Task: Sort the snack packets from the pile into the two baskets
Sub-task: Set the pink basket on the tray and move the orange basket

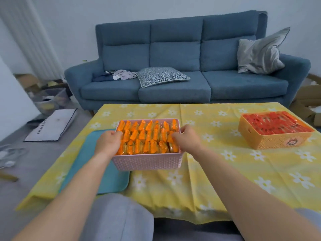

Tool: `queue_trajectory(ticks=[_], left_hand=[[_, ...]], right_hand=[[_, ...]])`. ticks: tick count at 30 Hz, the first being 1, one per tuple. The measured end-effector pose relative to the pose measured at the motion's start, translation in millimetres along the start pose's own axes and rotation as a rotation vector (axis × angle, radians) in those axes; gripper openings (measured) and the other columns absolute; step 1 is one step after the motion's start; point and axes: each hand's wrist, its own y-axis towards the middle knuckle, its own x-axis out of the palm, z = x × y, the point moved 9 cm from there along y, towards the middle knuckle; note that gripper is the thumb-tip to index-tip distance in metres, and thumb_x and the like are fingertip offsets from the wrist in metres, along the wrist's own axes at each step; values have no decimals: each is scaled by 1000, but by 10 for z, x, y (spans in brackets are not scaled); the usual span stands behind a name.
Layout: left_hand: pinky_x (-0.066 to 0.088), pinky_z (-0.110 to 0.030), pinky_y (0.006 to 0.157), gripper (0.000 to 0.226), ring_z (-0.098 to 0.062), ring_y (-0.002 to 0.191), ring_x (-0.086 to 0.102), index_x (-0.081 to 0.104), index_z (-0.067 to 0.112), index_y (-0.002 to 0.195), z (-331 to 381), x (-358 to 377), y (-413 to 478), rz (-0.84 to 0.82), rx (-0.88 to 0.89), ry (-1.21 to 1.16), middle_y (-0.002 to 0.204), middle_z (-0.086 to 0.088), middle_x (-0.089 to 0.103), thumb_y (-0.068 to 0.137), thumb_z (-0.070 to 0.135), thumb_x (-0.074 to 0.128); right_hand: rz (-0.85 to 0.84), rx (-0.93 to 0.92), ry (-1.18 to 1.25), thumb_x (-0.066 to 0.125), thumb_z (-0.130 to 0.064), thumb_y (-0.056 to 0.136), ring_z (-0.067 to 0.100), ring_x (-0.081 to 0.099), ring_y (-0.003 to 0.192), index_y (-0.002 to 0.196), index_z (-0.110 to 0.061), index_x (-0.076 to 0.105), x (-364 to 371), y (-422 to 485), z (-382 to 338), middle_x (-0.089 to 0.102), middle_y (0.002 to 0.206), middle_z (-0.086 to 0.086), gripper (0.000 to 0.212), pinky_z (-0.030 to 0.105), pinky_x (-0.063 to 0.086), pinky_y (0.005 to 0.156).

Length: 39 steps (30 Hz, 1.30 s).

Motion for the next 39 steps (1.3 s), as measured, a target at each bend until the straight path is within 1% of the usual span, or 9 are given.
queue_trajectory(ticks=[4, 11, 17, 22, 27, 30, 32, 36, 39], left_hand=[[50, -46, 73, 32, -32, 73, 60, 64, 12, 73, -429, -532, 275, 57, -71, -82, 73, -13, 65, 74, 41, 50], [56, -53, 84, 29, -31, 80, 69, 66, 14, 69, -1330, -897, 866, 141, -214, -304, 81, -11, 73, 69, 42, 60], [49, -38, 73, 23, -23, 72, 57, 64, 20, 72, -1764, -792, 1449, 142, -273, -352, 74, -7, 63, 61, 40, 57], [46, -37, 75, 13, -23, 75, 53, 62, 20, 72, -1761, -731, 1718, 150, -248, -335, 79, -9, 60, 79, 30, 64], [52, -43, 79, 32, -25, 76, 58, 70, 8, 83, -1787, -679, 1970, 118, -200, -263, 80, -13, 68, 73, 36, 61], [43, -36, 81, 10, -20, 87, 52, 64, 13, 89, -1563, -664, 1927, 114, -118, -150, 93, -4, 59, 91, 22, 60], [44, -39, 90, 17, -19, 97, 52, 64, 16, 111, -1405, -682, 1855, 164, -22, 5, 104, 2, 56, 96, 19, 57], [48, -45, 99, 44, -31, 119, 59, 63, 18, 132, -1053, -605, 1602, 212, 127, 109, 130, -6, 64, 90, 28, 56], [46, -43, 101, 41, -26, 122, 57, 63, 23, 132, -704, -426, 1330, 166, 191, 144, 134, -1, 62, 92, 27, 56]], right_hand=[[-85, -27, -5, 56, -21, 91, 29, 69, 93, 77, -20, 51, 639, 108, -422, 71, 96, 10, 15, 49, 59, 85], [-221, 21, 29, 57, -19, 85, 31, 73, 91, 77, -16, 63, 1624, 510, -635, 74, 97, 15, 10, 53, 60, 83], [-265, 45, 111, 57, -11, 86, 19, 66, 69, 91, -5, 73, 2140, 936, -667, 71, 82, 9, 18, 34, 60, 67], [-261, 43, 135, 56, -16, 73, 32, 74, 86, 89, -6, 76, 2367, 1220, -610, 76, 90, 16, 27, 52, 61, 82], [-231, 2, 133, 52, -25, 63, 31, 74, 86, 86, -16, 76, 2476, 1396, -552, 77, 84, 8, 34, 52, 61, 81], [-198, -27, 113, 56, -20, 71, 37, 71, 91, 82, -9, 70, 2420, 1413, -549, 74, 84, 13, 21, 57, 58, 82], [-169, -43, 87, 61, -17, 82, 36, 68, 96, 92, -9, 63, 2341, 1415, -537, 70, 93, 15, 13, 58, 55, 88], [-169, -47, -11, 56, -19, 93, 28, 62, 109, 134, -8, 59, 2093, 1336, -457, 64, 126, 9, 42, 51, 52, 99], [-166, -57, -74, 57, -21, 93, 24, 60, 103, 134, -12, 59, 1778, 1231, -413, 64, 122, 6, 42, 43, 53, 97]])
